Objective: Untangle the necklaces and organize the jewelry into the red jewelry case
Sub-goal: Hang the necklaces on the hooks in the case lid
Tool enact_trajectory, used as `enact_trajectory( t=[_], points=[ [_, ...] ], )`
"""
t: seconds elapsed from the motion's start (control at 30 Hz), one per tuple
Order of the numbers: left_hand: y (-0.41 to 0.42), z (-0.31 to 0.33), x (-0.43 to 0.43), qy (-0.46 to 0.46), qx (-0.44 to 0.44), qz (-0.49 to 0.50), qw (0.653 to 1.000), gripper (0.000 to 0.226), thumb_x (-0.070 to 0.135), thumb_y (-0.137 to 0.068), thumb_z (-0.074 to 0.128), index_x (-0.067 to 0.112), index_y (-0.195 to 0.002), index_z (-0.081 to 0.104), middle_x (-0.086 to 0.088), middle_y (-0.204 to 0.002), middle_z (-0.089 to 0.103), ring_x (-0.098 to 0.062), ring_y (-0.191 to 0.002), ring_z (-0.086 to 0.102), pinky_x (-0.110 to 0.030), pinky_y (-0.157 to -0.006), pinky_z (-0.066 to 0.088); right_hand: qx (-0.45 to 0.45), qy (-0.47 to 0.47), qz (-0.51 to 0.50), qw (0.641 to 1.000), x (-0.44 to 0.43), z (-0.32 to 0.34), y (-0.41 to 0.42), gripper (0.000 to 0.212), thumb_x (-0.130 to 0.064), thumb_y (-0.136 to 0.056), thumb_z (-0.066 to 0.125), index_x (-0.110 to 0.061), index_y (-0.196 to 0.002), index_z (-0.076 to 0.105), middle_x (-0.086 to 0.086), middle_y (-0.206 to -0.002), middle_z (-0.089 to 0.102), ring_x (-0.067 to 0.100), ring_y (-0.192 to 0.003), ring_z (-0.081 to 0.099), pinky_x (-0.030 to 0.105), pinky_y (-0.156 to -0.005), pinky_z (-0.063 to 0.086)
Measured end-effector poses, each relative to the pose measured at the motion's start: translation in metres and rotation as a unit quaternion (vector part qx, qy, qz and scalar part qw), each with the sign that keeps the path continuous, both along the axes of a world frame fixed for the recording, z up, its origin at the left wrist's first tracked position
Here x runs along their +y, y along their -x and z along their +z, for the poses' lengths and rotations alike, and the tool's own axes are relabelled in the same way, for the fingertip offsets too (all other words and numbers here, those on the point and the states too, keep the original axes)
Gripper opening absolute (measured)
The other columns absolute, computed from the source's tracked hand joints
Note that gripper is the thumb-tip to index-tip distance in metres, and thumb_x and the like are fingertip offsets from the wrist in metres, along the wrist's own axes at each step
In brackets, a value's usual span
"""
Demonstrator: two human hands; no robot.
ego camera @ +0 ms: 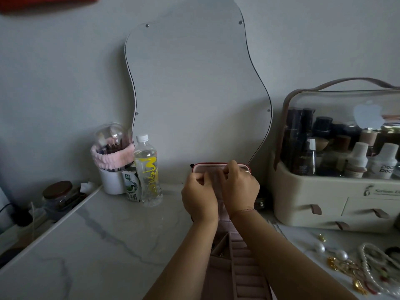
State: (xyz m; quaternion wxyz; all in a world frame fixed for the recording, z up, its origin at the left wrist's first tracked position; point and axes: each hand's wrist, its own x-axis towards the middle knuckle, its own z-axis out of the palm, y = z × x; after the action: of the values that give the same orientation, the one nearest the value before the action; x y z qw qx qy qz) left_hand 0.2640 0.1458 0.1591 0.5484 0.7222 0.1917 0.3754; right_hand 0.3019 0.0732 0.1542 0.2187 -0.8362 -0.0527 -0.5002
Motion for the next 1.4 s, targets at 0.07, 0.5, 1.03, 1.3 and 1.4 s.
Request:
enact_trajectory(
  t=[0.07, 0.5, 1.03, 1.3, 1.4],
  points=[
    [0.0, 0.001, -0.001, -0.004, 0.001, 0.002, 1.0, 0.014, 0.025, -0.087, 0.063, 0.017, -0.077, 0.065, -0.004, -0.075, 0.069, -0.026, -0.072, 0.063, -0.029, -0.059, 0.038, -0.014, 0.031, -0.013, 0.999, -0.002, -0.001, -0.003, 0.03, -0.017, -0.07, 0.077, -0.012, -0.058, 0.05, 0.002, -0.042, 0.048, 0.023, -0.038, 0.046, 0.025, -0.04, 0.035],
    [0.018, -0.018, 0.017, -0.101, 0.115, -0.1, 0.983, 0.014, 0.025, -0.084, 0.064, 0.018, -0.081, 0.075, 0.001, -0.074, 0.071, -0.02, -0.072, 0.064, -0.026, -0.058, 0.045, 0.058, 0.071, 0.015, 0.996, -0.017, -0.013, 0.034, 0.029, -0.024, -0.073, 0.078, -0.015, -0.057, 0.055, -0.001, -0.042, 0.052, 0.021, -0.037, 0.047, 0.027, -0.052, 0.036],
    [0.073, -0.033, 0.025, -0.168, 0.044, -0.192, 0.966, 0.012, 0.008, -0.085, 0.056, 0.016, -0.09, 0.064, 0.004, -0.093, 0.061, -0.016, -0.086, 0.059, -0.03, -0.074, 0.046, 0.421, -0.294, 0.282, 0.811, -0.029, 0.0, 0.115, 0.026, -0.028, -0.09, 0.06, -0.004, -0.084, 0.069, 0.01, -0.068, 0.059, 0.009, -0.057, 0.048, 0.01, -0.046, 0.038],
    [0.047, -0.028, 0.024, -0.342, 0.089, -0.165, 0.921, 0.058, 0.043, -0.083, 0.014, 0.014, -0.109, 0.056, -0.006, -0.116, 0.055, -0.032, -0.093, 0.058, -0.038, -0.071, 0.045, 0.429, -0.088, 0.211, 0.874, -0.045, -0.018, 0.143, 0.032, -0.029, -0.092, 0.054, -0.001, -0.082, 0.066, 0.012, -0.07, 0.061, 0.007, -0.056, 0.046, 0.015, -0.05, 0.037],
    [0.046, -0.029, 0.019, -0.376, 0.119, -0.14, 0.908, 0.064, 0.046, -0.076, 0.003, 0.012, -0.099, 0.053, -0.009, -0.109, 0.05, -0.033, -0.087, 0.057, -0.039, -0.066, 0.043, 0.453, -0.07, 0.245, 0.854, -0.049, -0.007, 0.146, 0.03, -0.027, -0.093, 0.053, -0.004, -0.079, 0.067, 0.001, -0.063, 0.058, 0.007, -0.055, 0.048, 0.019, -0.055, 0.041]
  ],
)
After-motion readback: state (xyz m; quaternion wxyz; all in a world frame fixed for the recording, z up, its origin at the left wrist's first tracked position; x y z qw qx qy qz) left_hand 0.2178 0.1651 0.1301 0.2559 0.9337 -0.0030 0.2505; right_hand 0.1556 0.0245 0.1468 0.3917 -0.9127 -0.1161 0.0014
